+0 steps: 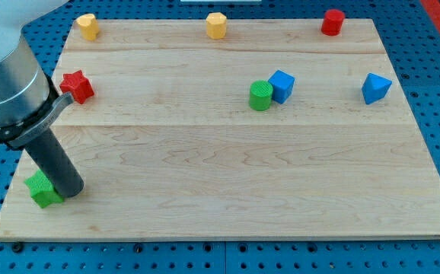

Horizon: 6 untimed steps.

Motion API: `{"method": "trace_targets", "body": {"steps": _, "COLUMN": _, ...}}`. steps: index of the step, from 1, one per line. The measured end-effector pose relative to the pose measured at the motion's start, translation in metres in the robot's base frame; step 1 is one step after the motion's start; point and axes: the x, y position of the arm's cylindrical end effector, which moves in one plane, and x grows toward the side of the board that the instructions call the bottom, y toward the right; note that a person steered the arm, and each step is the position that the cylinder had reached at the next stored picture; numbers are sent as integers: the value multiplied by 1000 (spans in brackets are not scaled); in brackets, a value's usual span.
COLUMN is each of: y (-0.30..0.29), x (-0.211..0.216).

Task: Place the blue cube to the bottom center of the board

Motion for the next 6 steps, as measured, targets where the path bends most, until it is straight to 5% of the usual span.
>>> {"method": "trace_targets", "body": {"steps": 2, "y": 5, "x": -28}}
{"method": "trace_targets", "body": {"steps": 5, "y": 150, "x": -198}}
{"method": "trace_targets", "body": {"steps": 6, "y": 150, "x": -228}}
